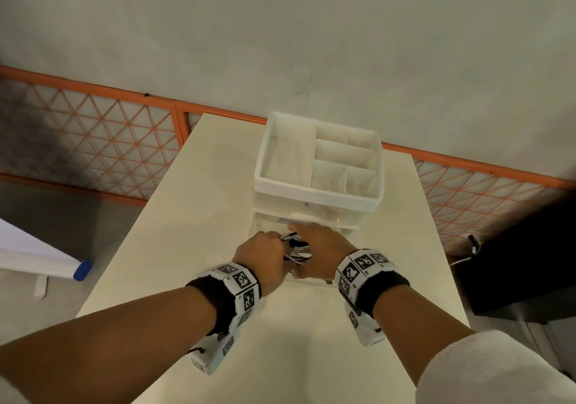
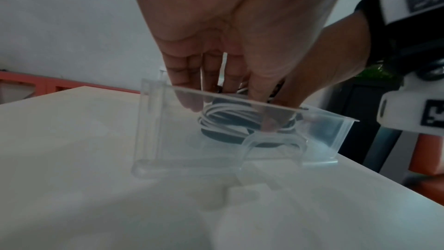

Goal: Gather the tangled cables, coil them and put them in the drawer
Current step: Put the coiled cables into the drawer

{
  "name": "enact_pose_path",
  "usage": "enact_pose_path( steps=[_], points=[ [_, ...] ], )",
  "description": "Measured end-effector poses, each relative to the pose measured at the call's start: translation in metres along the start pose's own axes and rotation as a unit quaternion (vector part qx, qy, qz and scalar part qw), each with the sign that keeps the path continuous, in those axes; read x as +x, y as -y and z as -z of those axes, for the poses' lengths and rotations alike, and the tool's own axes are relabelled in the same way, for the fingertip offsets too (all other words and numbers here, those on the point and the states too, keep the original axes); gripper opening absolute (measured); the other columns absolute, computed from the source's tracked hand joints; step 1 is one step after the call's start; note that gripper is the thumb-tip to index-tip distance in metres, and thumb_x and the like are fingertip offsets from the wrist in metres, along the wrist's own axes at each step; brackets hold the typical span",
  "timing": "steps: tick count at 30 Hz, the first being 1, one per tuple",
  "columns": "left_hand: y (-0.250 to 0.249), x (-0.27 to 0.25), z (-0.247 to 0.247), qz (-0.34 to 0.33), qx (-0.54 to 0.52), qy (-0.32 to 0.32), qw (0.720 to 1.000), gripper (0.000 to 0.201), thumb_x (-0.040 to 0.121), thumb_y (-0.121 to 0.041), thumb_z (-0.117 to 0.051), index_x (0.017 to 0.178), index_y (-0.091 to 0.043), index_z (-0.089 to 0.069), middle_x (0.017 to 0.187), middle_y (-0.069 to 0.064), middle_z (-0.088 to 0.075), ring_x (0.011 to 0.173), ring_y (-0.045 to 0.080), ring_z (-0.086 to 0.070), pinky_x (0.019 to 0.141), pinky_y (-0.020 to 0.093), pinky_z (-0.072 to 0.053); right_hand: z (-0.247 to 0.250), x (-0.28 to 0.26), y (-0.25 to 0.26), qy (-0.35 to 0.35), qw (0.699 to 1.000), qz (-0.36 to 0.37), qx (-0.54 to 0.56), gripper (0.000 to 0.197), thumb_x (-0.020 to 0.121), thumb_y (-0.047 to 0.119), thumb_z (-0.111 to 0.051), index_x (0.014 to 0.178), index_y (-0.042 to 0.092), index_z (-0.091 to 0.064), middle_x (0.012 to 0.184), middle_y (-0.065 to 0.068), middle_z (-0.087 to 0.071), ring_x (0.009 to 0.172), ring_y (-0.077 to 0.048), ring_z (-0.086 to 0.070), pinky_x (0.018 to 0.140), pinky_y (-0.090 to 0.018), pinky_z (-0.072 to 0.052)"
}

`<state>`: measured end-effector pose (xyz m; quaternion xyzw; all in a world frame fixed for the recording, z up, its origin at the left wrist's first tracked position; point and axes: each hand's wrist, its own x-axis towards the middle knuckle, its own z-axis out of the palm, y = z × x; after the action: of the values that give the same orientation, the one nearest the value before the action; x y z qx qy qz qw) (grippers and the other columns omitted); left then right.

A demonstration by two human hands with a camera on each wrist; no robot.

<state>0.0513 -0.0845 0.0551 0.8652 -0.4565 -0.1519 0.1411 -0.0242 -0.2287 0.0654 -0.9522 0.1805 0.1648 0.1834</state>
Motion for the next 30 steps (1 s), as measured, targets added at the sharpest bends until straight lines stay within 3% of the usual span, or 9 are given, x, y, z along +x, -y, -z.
enact_pose_path(
  steps=[5,7,9,10,12,15,18,24,30],
  points=[
    [-0.005,0.01,0.003,0.023,0.055,0.016,0.998,0.031,0.088,-0.041,-0.056,0.106,-0.018,-0.068,0.105,0.002,-0.067,0.094,0.024,-0.063,0.07,0.03,-0.048,0.005,-0.032,0.008,-0.13,0.989,0.067,-0.012,0.06,0.081,0.056,-0.065,0.133,0.027,-0.055,0.132,0.006,-0.056,0.118,-0.019,-0.057,0.099,-0.04,-0.049],
    [-0.004,0.012,0.005,0.023,0.064,0.023,0.997,0.031,0.087,-0.041,-0.056,0.104,-0.018,-0.068,0.104,0.002,-0.067,0.094,0.025,-0.063,0.068,0.03,-0.045,-0.007,-0.048,0.01,-0.17,0.982,0.077,-0.005,0.056,0.085,0.056,-0.059,0.13,0.024,-0.055,0.132,0.007,-0.056,0.118,-0.018,-0.057,0.099,-0.04,-0.051],
    [-0.003,0.013,0.007,0.018,0.051,0.026,0.998,0.032,0.086,-0.045,-0.056,0.104,-0.021,-0.068,0.105,0.001,-0.068,0.094,0.025,-0.064,0.068,0.029,-0.044,-0.026,-0.061,0.005,-0.103,0.993,0.053,-0.012,0.083,0.086,0.067,-0.054,0.151,0.019,-0.033,0.16,0.002,-0.032,0.148,-0.022,-0.03,0.122,-0.041,-0.028],
    [-0.003,0.013,0.009,0.012,0.038,0.033,0.999,0.031,0.086,-0.044,-0.056,0.104,-0.022,-0.068,0.107,0.001,-0.068,0.096,0.025,-0.064,0.07,0.029,-0.046,-0.037,-0.064,0.0,-0.068,0.996,0.048,-0.04,0.095,0.087,0.07,-0.05,0.158,0.016,-0.018,0.167,0.0,-0.013,0.155,-0.021,-0.008,0.125,-0.037,-0.01],
    [-0.003,0.012,0.011,-0.006,0.02,0.046,0.999,0.031,0.089,-0.041,-0.055,0.111,-0.023,-0.067,0.12,0.001,-0.065,0.106,0.025,-0.061,0.08,0.033,-0.05,-0.055,-0.064,-0.012,-0.072,0.994,0.06,-0.063,0.094,0.093,0.067,-0.042,0.16,0.012,-0.007,0.169,-0.004,0.001,0.154,-0.019,0.013,0.125,-0.035,-0.001],
    [-0.006,0.009,0.015,-0.072,0.002,-0.005,0.997,0.034,0.094,-0.03,-0.053,0.125,-0.02,-0.063,0.142,-0.004,-0.051,0.125,0.02,-0.047,0.099,0.032,-0.044,-0.061,-0.057,-0.018,-0.125,0.99,0.059,-0.018,0.081,0.095,0.063,-0.024,0.158,0.012,-0.024,0.167,-0.005,-0.018,0.153,-0.015,0.005,0.125,-0.041,-0.02],
    [-0.011,0.006,0.013,-0.109,0.019,-0.016,0.994,0.036,0.095,-0.026,-0.05,0.128,-0.016,-0.058,0.14,-0.004,-0.053,0.129,0.018,-0.045,0.101,0.03,-0.044,-0.059,-0.052,-0.02,-0.143,0.987,0.063,-0.023,0.077,0.094,0.058,-0.024,0.152,0.01,-0.038,0.162,-0.007,-0.032,0.154,-0.025,-0.017,0.119,-0.041,-0.029],
    [-0.008,0.009,0.001,-0.062,0.04,0.028,0.997,0.029,0.096,-0.024,-0.047,0.12,-0.013,-0.06,0.125,0.0,-0.058,0.117,0.022,-0.052,0.09,0.036,-0.05,-0.053,-0.04,-0.017,-0.161,0.983,0.079,-0.042,0.06,0.099,0.047,-0.045,0.148,0.011,-0.045,0.157,-0.006,-0.04,0.151,-0.026,-0.027,0.123,-0.037,-0.014],
    [-0.002,0.016,0.001,-0.102,0.019,-0.05,0.993,0.042,0.089,-0.017,-0.06,0.131,-0.014,-0.054,0.135,-0.002,-0.053,0.117,0.023,-0.049,0.093,0.034,-0.049,-0.049,-0.03,-0.013,-0.139,0.986,0.079,-0.051,0.069,0.093,0.054,-0.027,0.147,0.014,-0.045,0.158,-0.006,-0.039,0.151,-0.026,-0.026,0.124,-0.043,-0.022]
  ],
)
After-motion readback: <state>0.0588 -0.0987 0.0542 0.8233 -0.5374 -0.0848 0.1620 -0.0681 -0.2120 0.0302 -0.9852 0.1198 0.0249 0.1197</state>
